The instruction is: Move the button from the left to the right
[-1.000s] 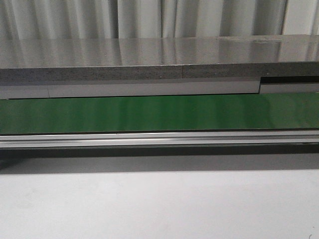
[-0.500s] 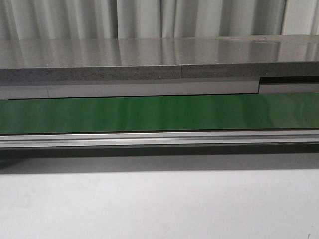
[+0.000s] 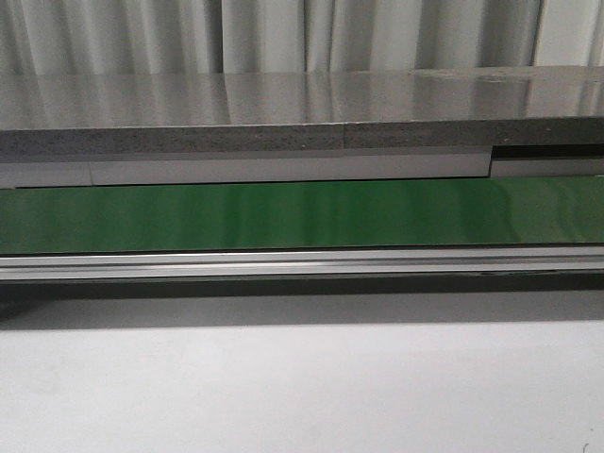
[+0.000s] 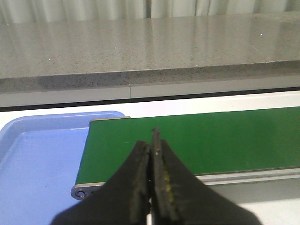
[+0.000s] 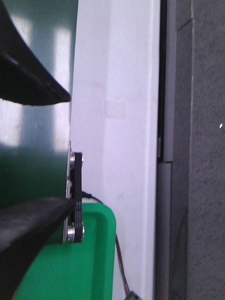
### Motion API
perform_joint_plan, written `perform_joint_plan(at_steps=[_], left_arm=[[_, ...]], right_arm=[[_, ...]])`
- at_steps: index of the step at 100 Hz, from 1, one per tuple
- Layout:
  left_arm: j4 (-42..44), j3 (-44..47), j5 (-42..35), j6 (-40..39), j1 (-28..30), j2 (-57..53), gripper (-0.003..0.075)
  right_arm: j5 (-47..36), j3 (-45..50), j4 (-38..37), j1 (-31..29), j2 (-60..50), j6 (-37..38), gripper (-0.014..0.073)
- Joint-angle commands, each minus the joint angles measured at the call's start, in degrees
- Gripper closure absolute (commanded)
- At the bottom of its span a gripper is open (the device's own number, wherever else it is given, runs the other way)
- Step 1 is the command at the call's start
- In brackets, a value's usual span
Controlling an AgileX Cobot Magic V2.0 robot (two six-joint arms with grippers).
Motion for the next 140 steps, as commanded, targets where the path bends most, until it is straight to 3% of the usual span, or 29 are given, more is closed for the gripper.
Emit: perform_joint_plan(at_steps=[1,24,44,68,91,100,131,140], left_arm=[[-0.88,-1.59,-4.38,0.11,-0.48,0.52,0.0741],[-0.88,-1.59,-4.38,0.11,-0.48,0.52,0.0741],[-0.88,-1.59,-4.38,0.11,-0.48,0.52,0.0741],[-0.88,-1.59,-4.38,0.11,-0.48,0.52,0.0741],[-0.88,-1.59,-4.38,0.11,-0.48,0.52,0.0741],[-0.88,-1.59,-4.38,0.11,-0.48,0.52,0.0741],[-0.88,-1.59,-4.38,0.11,-0.48,0.52,0.0741],[-0.88,-1.59,-4.38,0.11,-0.61,0.52,0.0741]], right_arm=[[-7.12,2.75,2.18,2.43,-6.2,-0.16,0.0158],[-19.88,20.96,2.32,8.86,-19.44,-0.16,0.0158],[-29.2,35.13,2.27,11.0,-31.03,-0.16,0.0158],[-31.0,46.64,2.21,11.07,-43.76,-0.16,0.0158],[-33.0,50.97,2.21,11.07,-53.89,-0.16,0.0169],[-31.74,51.06,2.21,11.07,-55.61,-0.16,0.0246],[-30.45,51.06,2.21,11.07,-55.82,-0.16,0.0629],[-30.45,51.06,2.21,11.07,-55.82,-0.16,0.0657]])
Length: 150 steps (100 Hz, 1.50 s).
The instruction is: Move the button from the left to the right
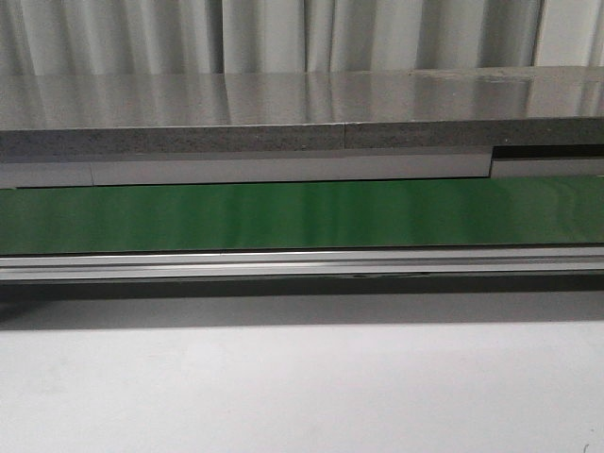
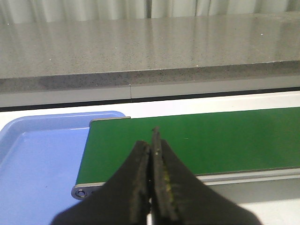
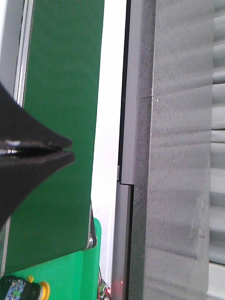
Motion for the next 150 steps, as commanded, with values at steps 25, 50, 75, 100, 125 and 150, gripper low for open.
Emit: perform_joint_plan(at_steps=[25,50,75,100,125,150], left_arm=[[-0.88,-1.59,-4.38,0.11,-0.61,0.52,0.0741],[-0.88,-1.59,-4.38,0.11,-0.61,0.52,0.0741],[-0.88,-1.59,-4.38,0.11,-0.61,0.52,0.0741],[-0.88,-1.59,-4.38,0.11,-0.61,0.52,0.0741],[-0.88,-1.59,-4.38,0.11,-0.61,0.52,0.0741],[-0.88,-1.59,-4.38,0.11,-0.61,0.52,0.0741]], right_arm=[[-3.76,-1.53,0.25,0.1,-0.09,-0.16,0.066],[-3.76,-1.53,0.25,0.1,-0.09,-0.16,0.066],[-3.76,-1.53,0.25,0.1,-0.09,-0.16,0.066],[-3.76,-1.53,0.25,0.1,-0.09,-0.16,0.066],[-3.96,-1.37,-7.6,0.1,-1.63,-0.11,0.066],[-6.1,4.05,-17.51,0.1,-8.39,-0.27,0.066]])
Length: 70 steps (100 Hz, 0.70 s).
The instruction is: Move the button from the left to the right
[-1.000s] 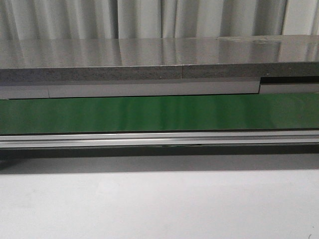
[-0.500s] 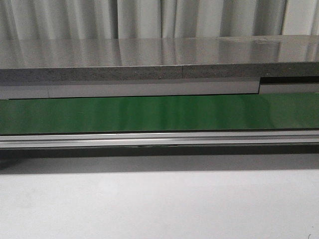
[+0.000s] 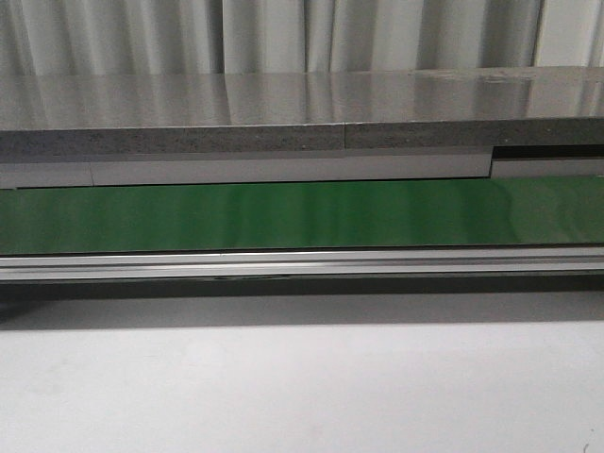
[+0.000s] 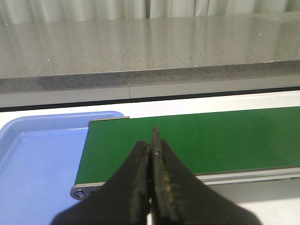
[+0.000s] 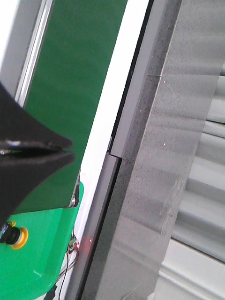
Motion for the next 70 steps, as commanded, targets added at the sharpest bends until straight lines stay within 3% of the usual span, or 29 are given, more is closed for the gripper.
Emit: perform_joint_plan(at_steps=[1,18,42,70], left_arm=[[-0.88,-1.59,-4.38,0.11,-0.4,0.52,0.0741],[-0.88,-1.59,-4.38,0.11,-0.4,0.52,0.0741],[-0.88,-1.59,-4.38,0.11,-0.4,0.52,0.0741],[-0.88,-1.59,-4.38,0.11,-0.4,0.52,0.0741]], right_arm=[[-5.16,0.65,-2.06,0.1,-1.83,-0.27,0.066],[-5.1,4.68,-1.13,0.1,-4.72,0.12,0.066],[-8.97,9.77,-2.6,1.08,-10.37,13.61,0.066],[-15.24,15.54,-5.17,1.44,-15.84,17.13,0.066]])
